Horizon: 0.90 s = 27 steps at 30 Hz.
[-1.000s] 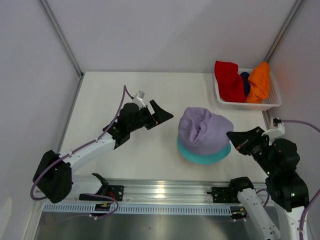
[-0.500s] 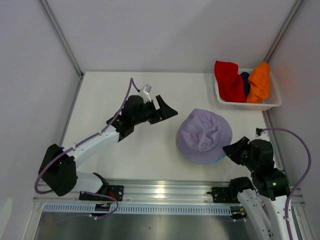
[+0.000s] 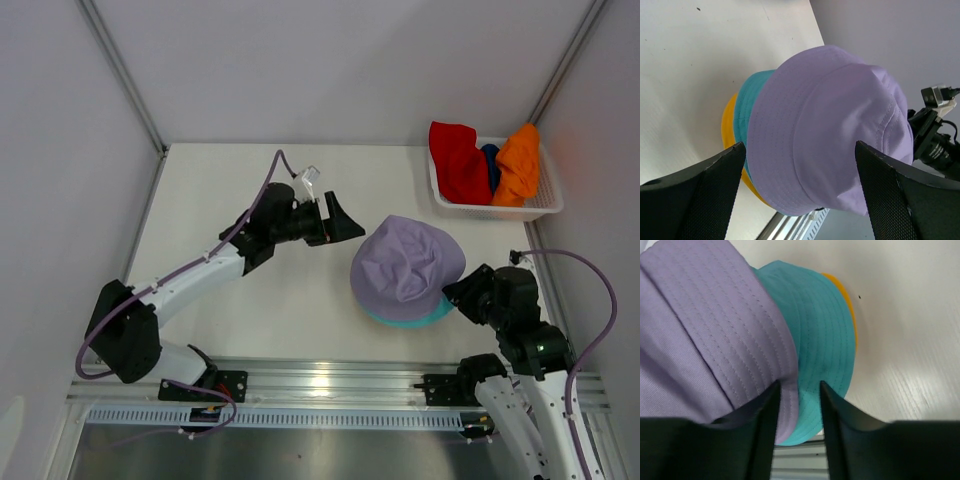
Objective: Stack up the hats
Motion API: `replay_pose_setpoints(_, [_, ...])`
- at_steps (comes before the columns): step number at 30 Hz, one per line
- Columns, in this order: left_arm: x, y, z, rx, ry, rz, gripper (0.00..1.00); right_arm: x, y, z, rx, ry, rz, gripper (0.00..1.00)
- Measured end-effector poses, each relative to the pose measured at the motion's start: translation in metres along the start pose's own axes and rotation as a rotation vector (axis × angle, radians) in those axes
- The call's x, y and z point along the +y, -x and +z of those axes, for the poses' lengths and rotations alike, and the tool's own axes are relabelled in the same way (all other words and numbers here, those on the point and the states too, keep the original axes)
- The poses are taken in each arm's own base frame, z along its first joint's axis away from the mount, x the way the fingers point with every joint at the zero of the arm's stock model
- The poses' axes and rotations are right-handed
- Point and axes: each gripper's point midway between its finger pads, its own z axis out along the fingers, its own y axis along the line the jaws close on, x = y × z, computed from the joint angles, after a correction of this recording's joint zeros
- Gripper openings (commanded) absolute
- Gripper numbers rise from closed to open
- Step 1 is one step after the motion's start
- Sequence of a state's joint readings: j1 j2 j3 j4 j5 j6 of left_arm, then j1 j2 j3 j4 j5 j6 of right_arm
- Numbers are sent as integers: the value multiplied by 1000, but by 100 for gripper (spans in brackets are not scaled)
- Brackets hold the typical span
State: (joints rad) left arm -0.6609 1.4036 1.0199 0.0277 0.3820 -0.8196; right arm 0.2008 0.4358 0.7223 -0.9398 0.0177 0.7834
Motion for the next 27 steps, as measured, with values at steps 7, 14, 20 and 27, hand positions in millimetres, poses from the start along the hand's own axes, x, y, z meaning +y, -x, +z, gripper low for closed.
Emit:
replay_pose_setpoints(7, [-9, -2, -1, 50, -24, 57, 92, 50, 61, -40, -127, 54, 26, 80])
replay_pose_setpoints(14, [-19, 1, -5, 71, -44, 125, 92, 78, 90, -37, -213, 137, 41, 83])
replay_pose_setpoints(20, [-17, -2, -6, 86, -37, 137, 92, 42, 77, 6, -129, -6, 71, 79])
replay_pose_setpoints(27, [-17, -5, -7, 103, -42, 139, 92, 14, 72, 27, -105, 39, 204, 56])
